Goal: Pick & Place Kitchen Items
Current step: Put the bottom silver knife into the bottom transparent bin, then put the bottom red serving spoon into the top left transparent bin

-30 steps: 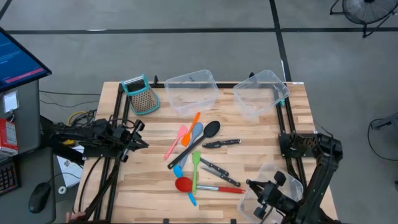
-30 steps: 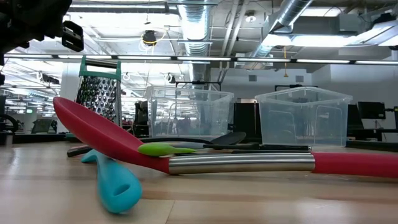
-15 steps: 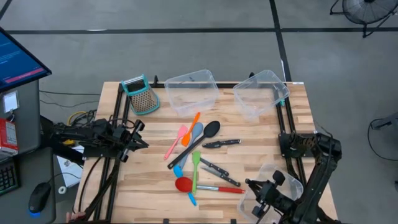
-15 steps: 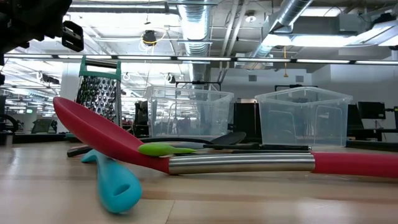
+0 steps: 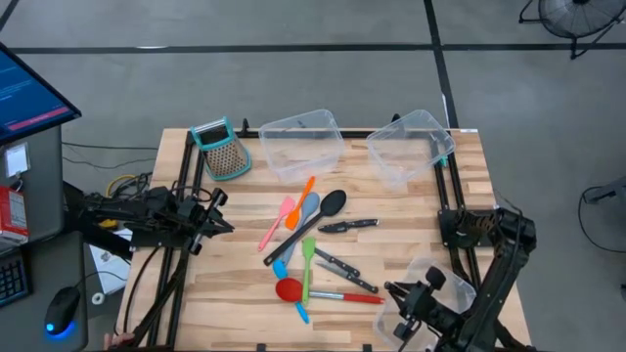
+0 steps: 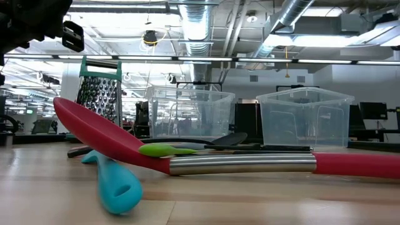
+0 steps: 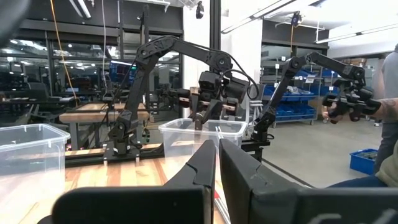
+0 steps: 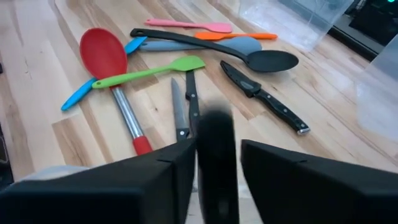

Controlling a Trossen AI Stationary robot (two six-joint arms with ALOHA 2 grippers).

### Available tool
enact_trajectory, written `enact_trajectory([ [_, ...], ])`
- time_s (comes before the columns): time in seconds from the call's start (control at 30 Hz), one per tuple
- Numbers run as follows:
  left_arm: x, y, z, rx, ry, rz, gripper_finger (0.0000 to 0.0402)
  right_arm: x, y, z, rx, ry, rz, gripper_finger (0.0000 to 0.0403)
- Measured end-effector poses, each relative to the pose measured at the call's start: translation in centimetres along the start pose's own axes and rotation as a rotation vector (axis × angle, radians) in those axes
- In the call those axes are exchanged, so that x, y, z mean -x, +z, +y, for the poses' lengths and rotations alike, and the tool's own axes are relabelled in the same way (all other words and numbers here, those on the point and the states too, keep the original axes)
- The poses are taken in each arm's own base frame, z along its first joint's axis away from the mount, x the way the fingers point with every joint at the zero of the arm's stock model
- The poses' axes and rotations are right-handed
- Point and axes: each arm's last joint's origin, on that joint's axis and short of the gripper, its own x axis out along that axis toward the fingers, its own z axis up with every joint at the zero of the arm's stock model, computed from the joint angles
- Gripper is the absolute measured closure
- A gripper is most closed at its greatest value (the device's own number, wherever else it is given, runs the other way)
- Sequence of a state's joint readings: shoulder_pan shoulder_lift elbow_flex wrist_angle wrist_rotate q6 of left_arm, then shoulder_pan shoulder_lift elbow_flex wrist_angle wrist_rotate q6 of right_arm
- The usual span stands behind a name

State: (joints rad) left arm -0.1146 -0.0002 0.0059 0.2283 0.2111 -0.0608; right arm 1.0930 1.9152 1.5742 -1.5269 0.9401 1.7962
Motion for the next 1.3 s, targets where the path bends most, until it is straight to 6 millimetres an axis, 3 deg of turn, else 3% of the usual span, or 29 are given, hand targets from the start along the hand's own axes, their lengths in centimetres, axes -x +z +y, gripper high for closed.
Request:
enact_trajectory([
  [0.23,0.0,0.0,0.0,0.0,0.0,0.0,0.0393,-0.3,0.2,-0.1,0.006,-0.015,-0.004,0.0204],
  [0.47,0.0,0.0,0.0,0.0,0.0,0.0,0.0393,0.3,1.5,-0.4,0.019,-0.002,-0.029,0.0205],
  [0.77,0.0,0.0,0.0,0.0,0.001,0.0,0.0393,1.6,4.8,-0.7,0.067,0.054,-0.057,0.0239],
  [0.93,0.0,0.0,0.0,0.0,0.0,0.0,0.0393,0.8,5.0,-0.5,0.043,0.039,0.079,0.0284],
  [1.3,0.0,0.0,0.0,0.0,0.001,0.0,0.0393,0.4,5.1,0.0,0.025,0.068,0.207,0.0381],
])
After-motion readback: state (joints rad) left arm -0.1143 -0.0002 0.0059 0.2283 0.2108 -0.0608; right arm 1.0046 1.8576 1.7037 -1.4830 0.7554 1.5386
